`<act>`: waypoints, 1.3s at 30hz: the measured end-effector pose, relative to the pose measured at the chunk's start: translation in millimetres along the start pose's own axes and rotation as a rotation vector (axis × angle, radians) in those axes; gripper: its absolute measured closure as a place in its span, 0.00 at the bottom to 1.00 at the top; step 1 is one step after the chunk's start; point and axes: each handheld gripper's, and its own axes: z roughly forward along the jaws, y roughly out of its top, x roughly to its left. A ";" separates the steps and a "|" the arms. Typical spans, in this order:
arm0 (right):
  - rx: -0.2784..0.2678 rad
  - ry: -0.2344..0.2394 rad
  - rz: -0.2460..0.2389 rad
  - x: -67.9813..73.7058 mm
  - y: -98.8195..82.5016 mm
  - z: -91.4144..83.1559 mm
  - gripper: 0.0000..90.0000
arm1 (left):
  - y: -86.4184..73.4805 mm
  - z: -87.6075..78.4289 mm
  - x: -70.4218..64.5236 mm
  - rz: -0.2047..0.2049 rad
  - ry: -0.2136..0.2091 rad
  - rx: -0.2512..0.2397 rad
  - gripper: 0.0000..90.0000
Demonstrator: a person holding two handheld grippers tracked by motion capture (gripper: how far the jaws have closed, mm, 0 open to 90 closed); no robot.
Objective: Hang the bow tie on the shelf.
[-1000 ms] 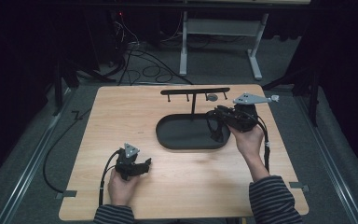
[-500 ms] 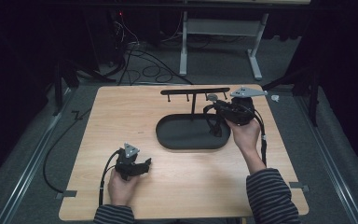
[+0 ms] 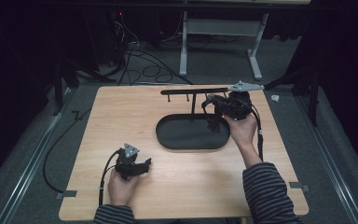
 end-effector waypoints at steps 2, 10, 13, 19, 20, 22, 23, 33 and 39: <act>0.002 -0.003 0.002 0.0 1.2 1.7 0.90 | 0.1 -0.1 0.0 0.000 0.000 0.002 0.30; 0.014 -0.021 0.010 -3.3 8.5 10.3 0.90 | 0.0 0.0 0.1 0.001 0.001 0.001 0.30; 0.019 -0.032 0.022 -5.1 10.1 14.3 0.90 | 0.0 0.0 0.0 0.002 0.000 0.001 0.30; 0.033 -0.051 0.039 -8.4 10.0 24.2 0.89 | 0.0 -0.1 0.0 0.002 -0.001 0.001 0.30; 0.035 -0.054 0.041 -8.6 9.9 25.4 0.89 | 0.0 -0.1 0.0 0.002 -0.001 0.001 0.30; 0.038 -0.070 0.036 -9.2 10.0 27.5 0.89 | -0.1 -0.1 0.1 0.002 -0.001 0.001 0.30; 0.039 -0.079 0.033 -9.5 10.1 28.0 0.89 | -0.1 -0.1 0.0 0.003 -0.001 0.001 0.30; 0.043 -0.094 0.048 -13.1 10.2 29.7 0.83 | -0.1 -0.1 -0.1 0.003 -0.001 0.001 0.30; 0.033 -0.084 0.050 -13.5 11.0 23.1 0.77 | -0.1 -0.1 -0.1 0.003 -0.001 0.001 0.30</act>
